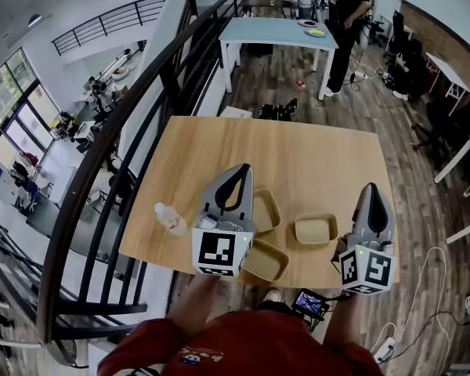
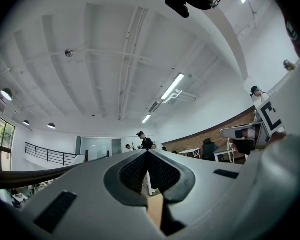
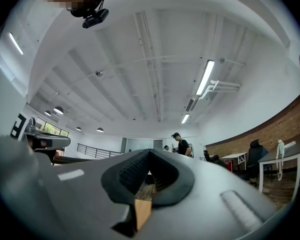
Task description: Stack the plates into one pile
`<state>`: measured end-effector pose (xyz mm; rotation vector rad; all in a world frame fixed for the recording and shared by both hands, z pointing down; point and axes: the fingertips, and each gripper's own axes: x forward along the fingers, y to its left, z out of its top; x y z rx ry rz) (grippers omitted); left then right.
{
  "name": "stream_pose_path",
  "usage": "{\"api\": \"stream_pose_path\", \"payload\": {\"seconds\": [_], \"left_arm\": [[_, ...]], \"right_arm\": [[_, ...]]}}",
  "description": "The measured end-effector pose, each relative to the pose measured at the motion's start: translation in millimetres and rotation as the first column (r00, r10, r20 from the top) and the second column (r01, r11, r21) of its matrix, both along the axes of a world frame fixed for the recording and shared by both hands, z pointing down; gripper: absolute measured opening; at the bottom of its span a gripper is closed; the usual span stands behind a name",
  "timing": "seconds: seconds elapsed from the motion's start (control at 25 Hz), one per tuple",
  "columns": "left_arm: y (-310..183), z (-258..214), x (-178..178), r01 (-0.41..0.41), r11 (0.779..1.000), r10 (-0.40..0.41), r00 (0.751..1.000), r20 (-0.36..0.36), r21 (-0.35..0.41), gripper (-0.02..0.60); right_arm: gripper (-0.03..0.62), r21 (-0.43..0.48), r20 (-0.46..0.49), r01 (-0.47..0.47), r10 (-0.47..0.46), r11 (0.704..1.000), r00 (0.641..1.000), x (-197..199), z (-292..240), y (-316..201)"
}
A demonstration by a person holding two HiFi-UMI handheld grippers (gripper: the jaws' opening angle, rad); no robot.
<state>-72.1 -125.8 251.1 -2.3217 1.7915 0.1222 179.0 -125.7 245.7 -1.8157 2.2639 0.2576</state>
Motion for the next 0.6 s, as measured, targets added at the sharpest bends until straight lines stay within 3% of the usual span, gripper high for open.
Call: {"api": "stream_pose_path", "payload": {"seconds": [0.28,0.6], "left_arm": [[-37,-10,12,0.021,1.0,-0.021,1.0,0.009,0.0,0.006],[-58,-7,-13,0.015,1.0,-0.015,1.0,0.001,-0.001,0.006]], "right_arm": [[0.01,-0.029,-0.003,0.019,-0.019,0.999,1.0,19,-1,-43],[0.011,-0.011,0.008,0.018,-0.018,1.0,1.0,-9,-5,-65]]}}
